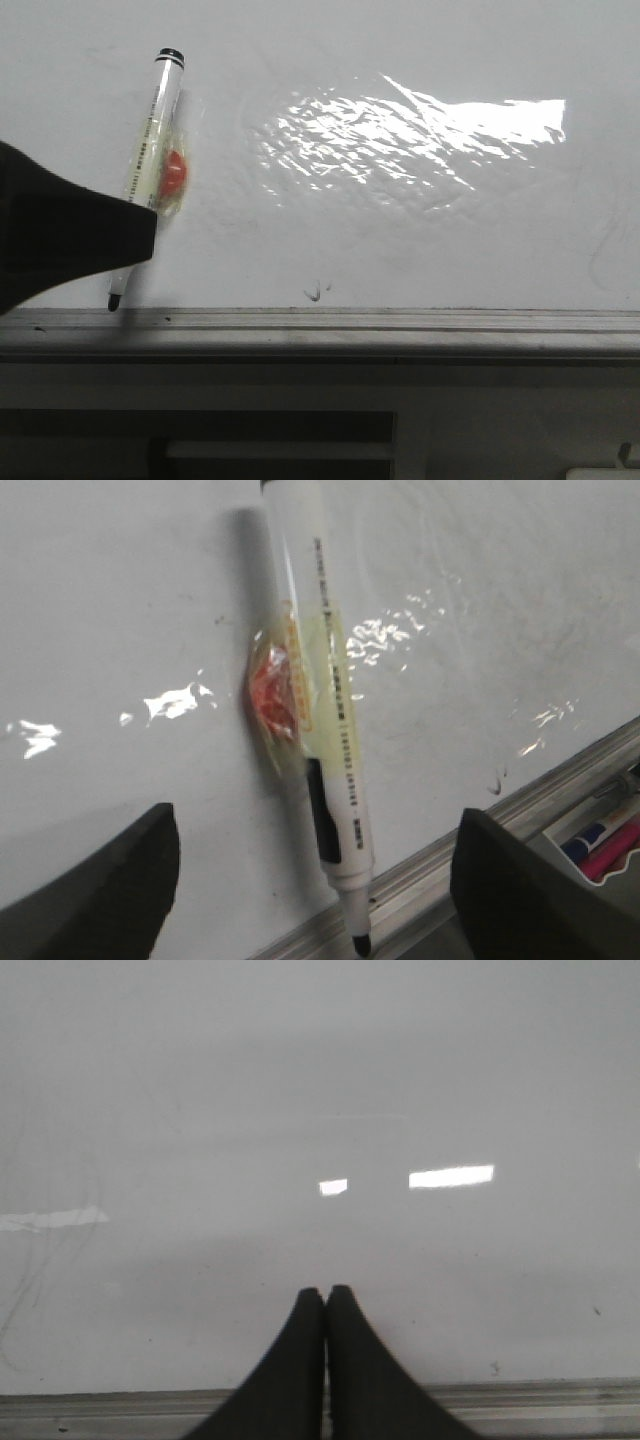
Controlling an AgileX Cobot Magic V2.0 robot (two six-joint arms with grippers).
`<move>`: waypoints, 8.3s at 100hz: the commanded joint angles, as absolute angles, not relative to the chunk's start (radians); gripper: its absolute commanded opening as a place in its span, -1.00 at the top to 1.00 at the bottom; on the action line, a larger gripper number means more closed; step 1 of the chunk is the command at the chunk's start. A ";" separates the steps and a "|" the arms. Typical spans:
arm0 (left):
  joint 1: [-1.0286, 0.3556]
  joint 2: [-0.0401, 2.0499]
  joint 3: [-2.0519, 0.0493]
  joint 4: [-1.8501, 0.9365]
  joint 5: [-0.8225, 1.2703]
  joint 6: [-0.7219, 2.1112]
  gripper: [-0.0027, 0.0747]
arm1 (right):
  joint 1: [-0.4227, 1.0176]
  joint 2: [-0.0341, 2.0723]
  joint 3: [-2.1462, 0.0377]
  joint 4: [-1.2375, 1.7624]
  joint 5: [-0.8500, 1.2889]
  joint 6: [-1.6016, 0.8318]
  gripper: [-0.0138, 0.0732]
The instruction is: Write number 9 on whiteboard
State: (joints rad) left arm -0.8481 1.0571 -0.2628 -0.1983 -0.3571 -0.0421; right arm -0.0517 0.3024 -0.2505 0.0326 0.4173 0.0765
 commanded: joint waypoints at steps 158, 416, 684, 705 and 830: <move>-0.858 1.033 -0.290 0.525 -0.600 -0.060 0.98 | 0.873 0.915 -0.808 0.045 0.444 -0.088 -0.11; -0.854 0.745 -0.290 0.214 -0.416 -0.074 0.07 | 0.570 1.205 -1.236 0.023 0.680 -0.024 0.80; -0.940 1.253 -0.350 -0.430 -0.553 -0.255 0.98 | 0.817 1.180 -1.080 0.261 0.770 0.055 -0.28; -0.940 1.253 -0.350 -0.407 -0.562 -0.255 0.67 | 0.817 1.180 -1.080 0.263 0.783 0.055 -0.28; -0.978 0.471 -0.146 -0.093 -0.274 -0.252 0.98 | 0.817 0.075 -0.222 -0.060 0.101 0.054 0.83</move>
State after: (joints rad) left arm -0.9691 0.5270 -0.1258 -0.1449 -0.2958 -0.2522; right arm 0.8151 0.1629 -0.2676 -0.0405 0.1901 0.0580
